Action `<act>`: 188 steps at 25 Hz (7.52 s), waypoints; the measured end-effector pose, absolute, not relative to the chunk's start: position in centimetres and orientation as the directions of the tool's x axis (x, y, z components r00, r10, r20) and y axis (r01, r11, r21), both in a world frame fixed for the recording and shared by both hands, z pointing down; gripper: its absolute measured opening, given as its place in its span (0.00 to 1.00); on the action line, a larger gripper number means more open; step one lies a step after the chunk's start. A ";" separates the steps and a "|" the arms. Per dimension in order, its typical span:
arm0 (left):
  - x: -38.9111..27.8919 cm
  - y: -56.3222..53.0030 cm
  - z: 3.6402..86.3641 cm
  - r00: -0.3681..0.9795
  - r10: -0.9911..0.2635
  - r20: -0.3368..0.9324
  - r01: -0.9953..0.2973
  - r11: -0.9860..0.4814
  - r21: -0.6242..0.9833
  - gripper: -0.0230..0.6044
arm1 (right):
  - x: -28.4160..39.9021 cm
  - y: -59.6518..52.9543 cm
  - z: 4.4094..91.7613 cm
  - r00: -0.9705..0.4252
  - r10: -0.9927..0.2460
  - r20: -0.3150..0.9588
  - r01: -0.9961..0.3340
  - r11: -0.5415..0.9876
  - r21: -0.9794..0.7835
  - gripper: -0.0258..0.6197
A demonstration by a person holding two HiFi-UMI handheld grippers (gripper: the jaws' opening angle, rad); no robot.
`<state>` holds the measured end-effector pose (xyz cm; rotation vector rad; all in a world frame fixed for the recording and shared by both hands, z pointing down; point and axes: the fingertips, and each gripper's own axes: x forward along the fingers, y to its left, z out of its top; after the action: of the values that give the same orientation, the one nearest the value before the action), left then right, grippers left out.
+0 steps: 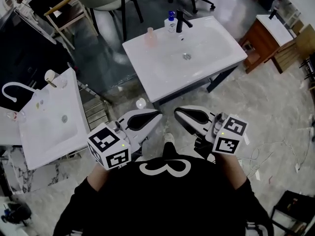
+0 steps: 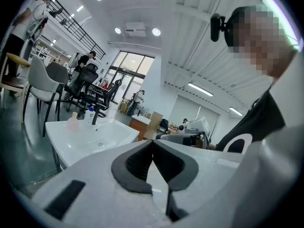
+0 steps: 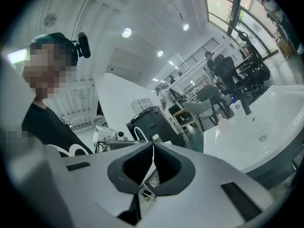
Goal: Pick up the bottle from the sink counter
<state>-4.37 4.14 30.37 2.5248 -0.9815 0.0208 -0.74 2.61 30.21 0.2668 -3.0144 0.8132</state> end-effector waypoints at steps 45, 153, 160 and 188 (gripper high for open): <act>-13.4 -23.8 34.8 0.663 -0.720 0.205 -0.736 -0.575 0.357 0.22 | -6.6 -22.0 36.6 -0.975 -0.205 0.084 -0.210 0.730 -0.651 0.06; -18.8 -40.6 47.7 0.459 -0.804 0.378 -0.881 -0.468 0.075 0.27 | -3.3 -24.7 46.3 -0.899 -0.380 0.220 -0.396 0.487 -0.778 0.06; -17.7 -38.2 45.6 0.457 -0.811 0.365 -0.884 -0.460 0.084 0.27 | -2.2 -23.3 44.9 -0.903 -0.378 0.204 -0.388 0.515 -0.764 0.06; -10.9 -23.4 38.3 0.500 -0.803 0.325 -0.863 -0.493 0.111 0.27 | 1.0 -16.2 39.1 -0.941 -0.311 0.134 -0.319 0.680 -0.660 0.06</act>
<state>-10.88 -23.45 38.25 2.4871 -1.4128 0.3362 1.03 -16.17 39.12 0.5376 -2.8693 1.1303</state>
